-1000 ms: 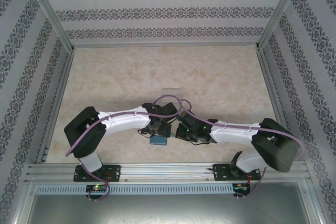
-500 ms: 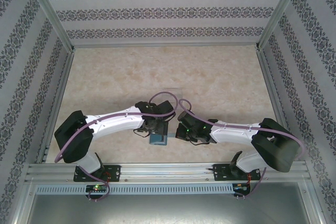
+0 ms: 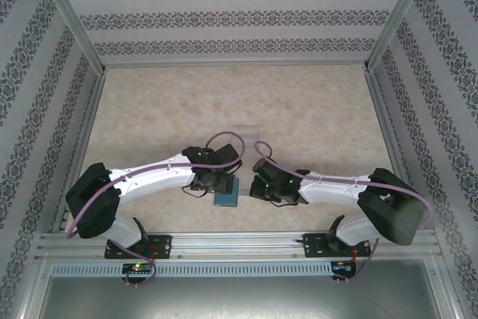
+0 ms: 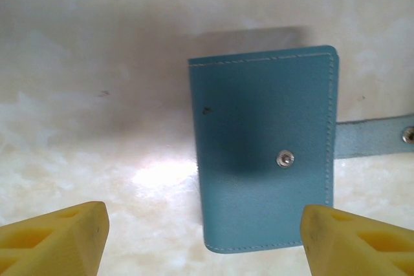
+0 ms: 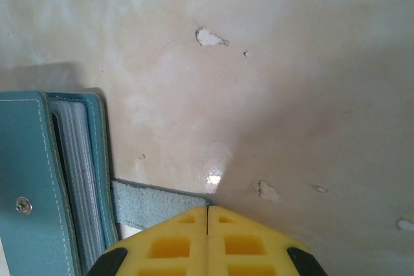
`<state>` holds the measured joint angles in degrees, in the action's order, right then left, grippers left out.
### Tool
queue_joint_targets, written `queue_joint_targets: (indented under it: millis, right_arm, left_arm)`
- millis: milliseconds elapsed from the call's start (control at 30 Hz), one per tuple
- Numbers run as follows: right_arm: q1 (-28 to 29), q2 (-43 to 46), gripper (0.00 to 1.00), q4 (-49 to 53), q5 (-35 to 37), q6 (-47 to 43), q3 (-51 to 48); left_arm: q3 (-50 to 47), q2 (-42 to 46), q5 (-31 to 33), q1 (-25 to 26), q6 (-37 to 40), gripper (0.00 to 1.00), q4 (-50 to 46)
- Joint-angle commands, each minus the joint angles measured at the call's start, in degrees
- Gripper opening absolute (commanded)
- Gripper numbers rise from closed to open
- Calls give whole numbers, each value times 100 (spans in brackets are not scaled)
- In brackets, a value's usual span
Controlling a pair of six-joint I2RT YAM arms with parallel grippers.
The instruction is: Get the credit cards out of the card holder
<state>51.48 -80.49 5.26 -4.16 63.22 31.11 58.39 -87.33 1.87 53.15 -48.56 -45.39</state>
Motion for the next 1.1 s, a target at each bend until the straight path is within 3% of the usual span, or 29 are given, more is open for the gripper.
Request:
queue_joint_targets:
  millis: [0,200,367,1067]
  right_arm:
    - [-51,-194,5,344,109,-64,-38]
    - [-46,-186,5,354,128,-55,-43]
    - [-52,-206,5,370,127,-56,-35]
    - [-50,-201,5,368,135,-48,-53]
  left_arm:
    - [45,-254,-406,17,187,81,217]
    - [171,-655,-836,150,423,88,448]
    - [294,-940,-780,204,506,94,217]
    - [468,-891,-364,275,600,88,-361]
